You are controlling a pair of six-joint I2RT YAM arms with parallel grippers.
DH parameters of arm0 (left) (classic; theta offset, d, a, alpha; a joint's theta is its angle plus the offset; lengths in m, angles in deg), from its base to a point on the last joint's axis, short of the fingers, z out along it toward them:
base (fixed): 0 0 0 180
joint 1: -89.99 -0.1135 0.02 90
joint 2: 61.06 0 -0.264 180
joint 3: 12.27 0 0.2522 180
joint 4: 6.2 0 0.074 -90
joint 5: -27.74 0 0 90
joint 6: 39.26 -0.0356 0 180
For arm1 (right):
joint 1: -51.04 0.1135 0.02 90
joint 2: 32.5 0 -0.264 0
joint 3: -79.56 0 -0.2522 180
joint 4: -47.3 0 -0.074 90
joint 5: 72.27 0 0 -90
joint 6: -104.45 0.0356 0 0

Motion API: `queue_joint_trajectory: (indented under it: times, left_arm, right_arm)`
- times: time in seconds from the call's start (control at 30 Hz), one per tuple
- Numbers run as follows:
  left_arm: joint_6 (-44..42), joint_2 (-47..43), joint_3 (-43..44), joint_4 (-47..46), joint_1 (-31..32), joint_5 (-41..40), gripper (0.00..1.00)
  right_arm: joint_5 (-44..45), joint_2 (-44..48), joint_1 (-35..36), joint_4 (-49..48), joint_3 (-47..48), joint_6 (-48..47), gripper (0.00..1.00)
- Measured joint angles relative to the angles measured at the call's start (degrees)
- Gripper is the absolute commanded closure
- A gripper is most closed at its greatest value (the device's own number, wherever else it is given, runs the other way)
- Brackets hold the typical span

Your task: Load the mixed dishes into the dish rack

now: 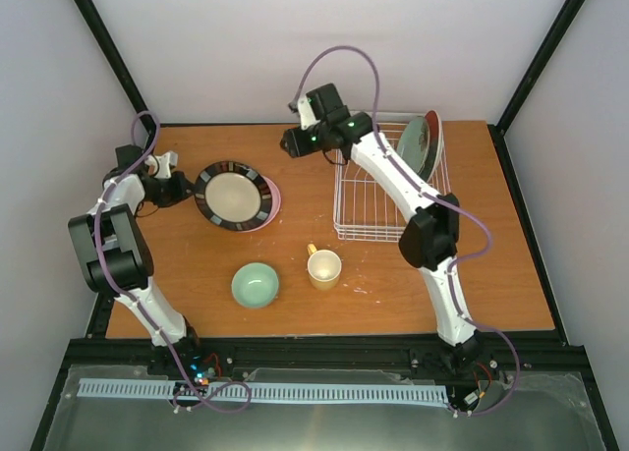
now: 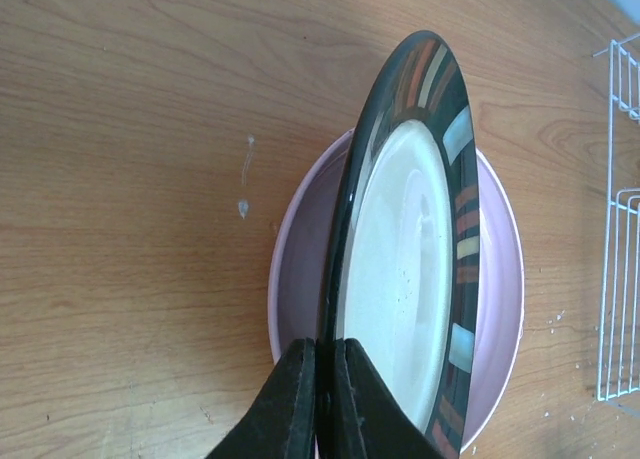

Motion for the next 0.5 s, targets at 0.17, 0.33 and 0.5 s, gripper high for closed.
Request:
queue_joint_trajectory:
  times: [0.17, 0.33, 0.5]
  left_arm:
    - [0.0, -1.55, -0.33, 0.04, 0.0, -0.11, 0.99]
    - [-0.02, -4.11, -0.44, -0.02, 0.0, 0.09, 0.99]
    - [0.48, -7.72, -2.73, -2.95, -0.02, 2.62, 0.99]
  right_arm:
    - [-11.74, -7.48, 0.31, 1.09, 0.5, 2.62, 0.41]
    - [-19.76, -11.8, 0.11, 0.76, 0.63, 5.09, 0.39]
    - [-25.83, -14.01, 0.15, -2.4, 0.94, 7.52, 0.39]
